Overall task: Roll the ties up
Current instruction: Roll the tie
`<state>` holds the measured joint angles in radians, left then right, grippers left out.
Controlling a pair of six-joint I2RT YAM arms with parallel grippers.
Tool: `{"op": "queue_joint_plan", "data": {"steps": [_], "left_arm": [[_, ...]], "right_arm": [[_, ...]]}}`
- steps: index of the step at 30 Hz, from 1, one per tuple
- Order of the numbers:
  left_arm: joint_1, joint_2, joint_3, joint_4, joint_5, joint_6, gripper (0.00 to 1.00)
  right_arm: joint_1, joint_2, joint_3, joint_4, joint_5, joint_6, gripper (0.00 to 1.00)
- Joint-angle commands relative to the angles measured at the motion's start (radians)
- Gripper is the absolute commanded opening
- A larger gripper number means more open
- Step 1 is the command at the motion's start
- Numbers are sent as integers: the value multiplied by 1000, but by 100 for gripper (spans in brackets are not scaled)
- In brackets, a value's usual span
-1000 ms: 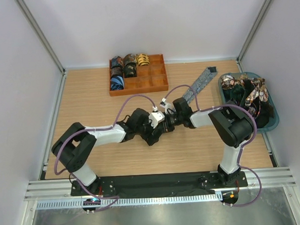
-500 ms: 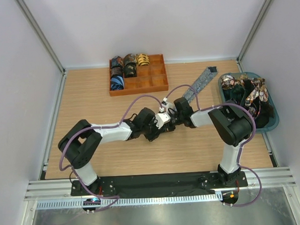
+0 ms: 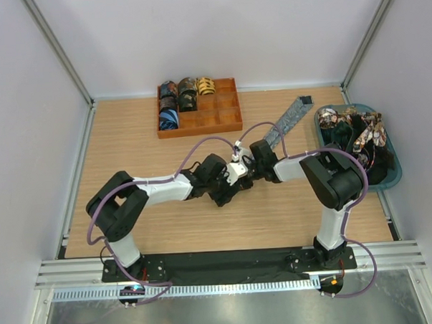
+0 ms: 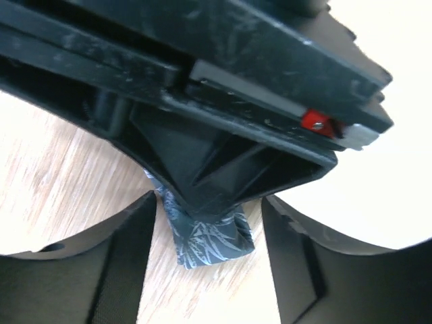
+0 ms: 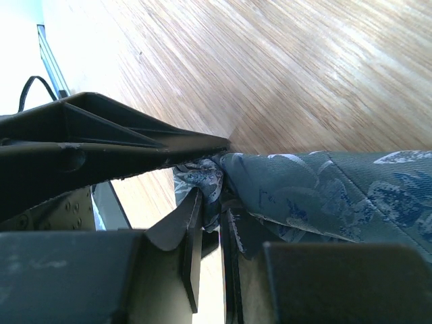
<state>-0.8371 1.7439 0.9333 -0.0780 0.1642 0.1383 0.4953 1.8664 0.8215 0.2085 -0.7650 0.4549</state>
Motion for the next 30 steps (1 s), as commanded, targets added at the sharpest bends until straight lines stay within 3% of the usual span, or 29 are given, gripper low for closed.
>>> {"op": "queue_joint_plan", "data": {"steps": [1,5,10,12,18,24,30], "left_arm": [[0,17,-1,-72,31,-9,66],[0,31,2,-68,23,-9,67],[-3,49,19,-82,-18,-8,46],[-5,52,19,-88,-28,-9,43],[-11,45,19,-94,-29,-6,61],[-14,49,25,-82,-52,4,79],[-13,40,22,-59,-107,1,80]], "right_arm": [[2,20,5,-32,66,-21,12],[2,2,-33,21,56,13,11],[0,5,-56,58,69,51,12],[0,5,-62,75,70,65,13],[0,7,-62,54,125,64,17],[0,14,-58,20,125,54,11],[0,4,-65,12,125,59,4]]}}
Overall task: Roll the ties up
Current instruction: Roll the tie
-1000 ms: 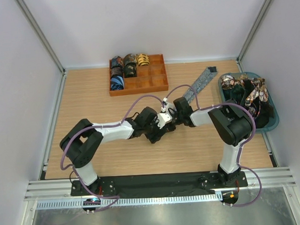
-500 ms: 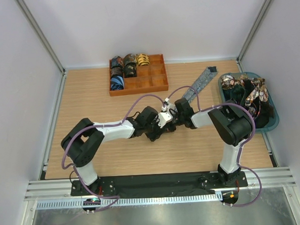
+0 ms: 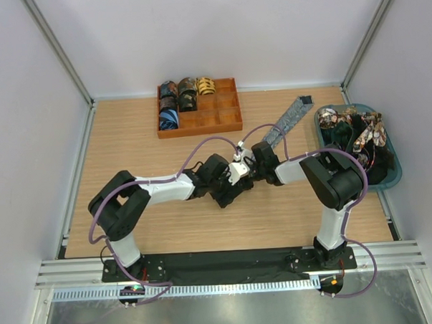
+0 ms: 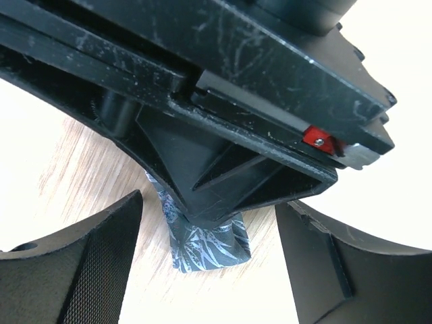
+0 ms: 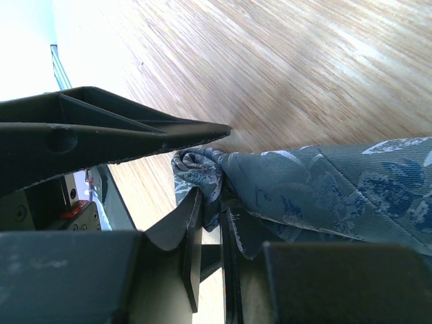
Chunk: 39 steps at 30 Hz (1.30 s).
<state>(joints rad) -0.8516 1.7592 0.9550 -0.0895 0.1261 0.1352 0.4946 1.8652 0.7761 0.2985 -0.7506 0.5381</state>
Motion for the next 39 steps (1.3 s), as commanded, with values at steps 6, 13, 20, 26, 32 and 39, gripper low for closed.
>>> {"op": "queue_joint_plan", "data": {"steps": [6,13,20,26,32,39], "left_arm": [[2,-6,-25,-3,-86,0,81],[0,14,-7,-29,-62,7,67],[0,17,-9,-39,-42,10,51],[2,20,-5,-52,4,9,45],[0,36,8,-78,-2,6,36],[0,60,33,-116,-2,9,28]], "right_arm": [[7,-63,0,-145,112,-36,2],[6,-124,28,-240,138,-75,3],[7,-60,17,-196,125,-55,2],[7,2,31,-185,131,-61,8],[4,-23,37,-194,137,-53,27],[-5,-84,63,-205,93,-27,26]]}}
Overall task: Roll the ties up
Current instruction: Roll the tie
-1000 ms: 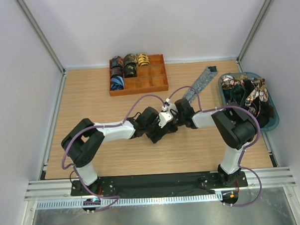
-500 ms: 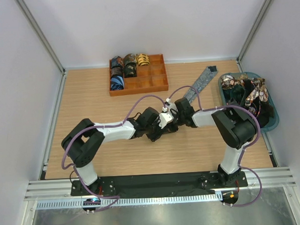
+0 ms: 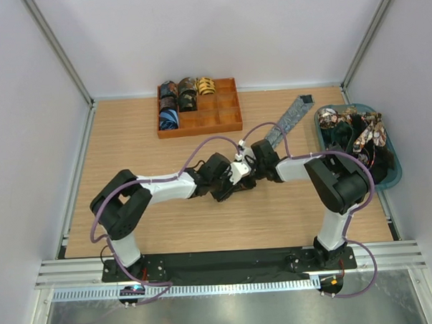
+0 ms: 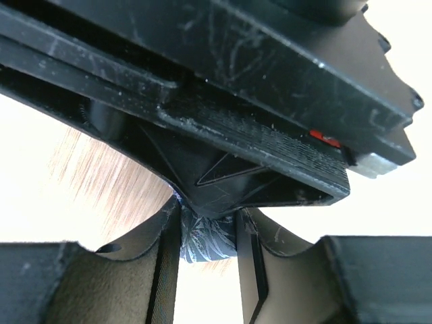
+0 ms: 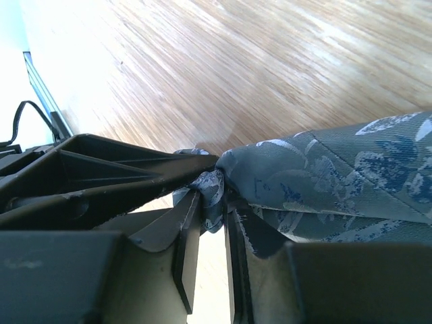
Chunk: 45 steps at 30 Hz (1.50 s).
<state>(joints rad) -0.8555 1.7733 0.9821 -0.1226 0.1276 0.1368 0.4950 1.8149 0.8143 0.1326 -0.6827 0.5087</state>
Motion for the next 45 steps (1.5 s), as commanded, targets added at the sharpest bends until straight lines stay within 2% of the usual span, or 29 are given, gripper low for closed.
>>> {"op": "queue_joint_plan", "data": {"steps": [1,5,15,18,21,28,31,32,33,35,36,41,45], "left_arm": [[6,48,6,-83,-3,7,29],[4,60,15,-94,3,3,28],[4,97,44,-126,9,-3,27],[4,107,53,-135,6,-9,26],[4,130,78,-158,1,-19,26],[6,193,184,-294,-13,-63,25],[7,219,236,-365,-13,-98,24],[10,225,251,-406,-19,-111,25],[12,244,282,-428,-20,-132,24],[21,264,326,-492,0,-132,24],[22,274,339,-511,3,-140,24],[42,324,427,-646,21,-169,24],[49,367,489,-736,47,-167,23]], "right_arm": [[-7,-32,26,-39,23,7,27],[-24,-40,29,-34,29,17,36],[-137,-114,8,-19,17,39,38],[-182,-156,-49,24,14,70,38],[-217,-255,-113,19,104,76,38],[-204,-572,-294,-13,432,57,38],[-89,-692,-296,-126,682,-4,38],[21,-715,-294,-187,781,-18,38],[68,-762,-299,-200,918,-36,38],[152,-802,-308,-208,986,-56,39],[233,-822,-316,-205,1059,-65,39],[442,-847,-319,-145,1121,-208,39],[649,-721,-244,-137,1235,-329,41]]}}
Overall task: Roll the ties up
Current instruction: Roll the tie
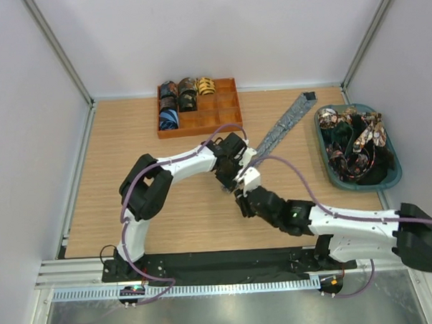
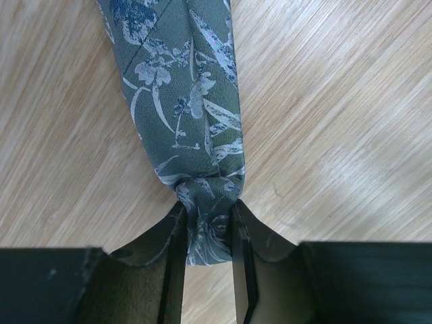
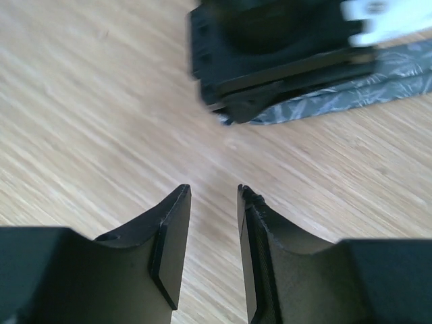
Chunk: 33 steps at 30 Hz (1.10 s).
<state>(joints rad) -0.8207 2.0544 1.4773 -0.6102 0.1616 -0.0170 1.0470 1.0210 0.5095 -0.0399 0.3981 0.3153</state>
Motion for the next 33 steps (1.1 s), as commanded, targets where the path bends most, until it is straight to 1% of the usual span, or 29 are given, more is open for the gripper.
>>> {"op": "queue_joint_plan", "data": {"steps": [1,2,3,4,5,7,8,10,11,12,14,19,21,25,31,33], "left_arm": [[14,90,1,-266,16,-12,23],[14,98,9,-273,19,-9,23],[14,96,11,-276,32,-8,24],[14,96,14,-280,35,-8,24],[15,98,14,-283,39,-8,24],[14,99,17,-293,44,-8,24],[15,101,20,-296,44,-8,24],[14,102,23,-312,44,-8,24],[14,102,26,-313,44,-6,24],[14,101,28,-318,46,-6,24],[14,104,32,-322,46,-6,24],[14,112,47,-339,50,-6,24],[14,115,49,-342,53,-6,24],[14,119,52,-345,58,-5,24],[14,127,52,-349,58,-1,24],[14,127,49,-349,56,0,24]], "right_arm": [[182,106,79,63,204,-165,41],[217,181,118,63,229,-209,41],[272,221,142,58,243,-228,41],[289,259,168,46,274,-246,41],[306,345,222,10,286,-271,41],[323,430,285,-61,309,-288,43],[327,500,346,-84,330,-298,44],[335,577,411,-164,358,-312,48],[334,612,479,-198,386,-312,49],[335,690,513,-233,399,-346,49],[335,763,607,-322,430,-355,50],[334,956,756,-468,538,-396,54],[331,993,800,-488,567,-409,56],[321,1051,833,-517,585,-427,57],[300,1099,860,-543,599,-429,58],[292,1108,862,-545,585,-427,56]]}}
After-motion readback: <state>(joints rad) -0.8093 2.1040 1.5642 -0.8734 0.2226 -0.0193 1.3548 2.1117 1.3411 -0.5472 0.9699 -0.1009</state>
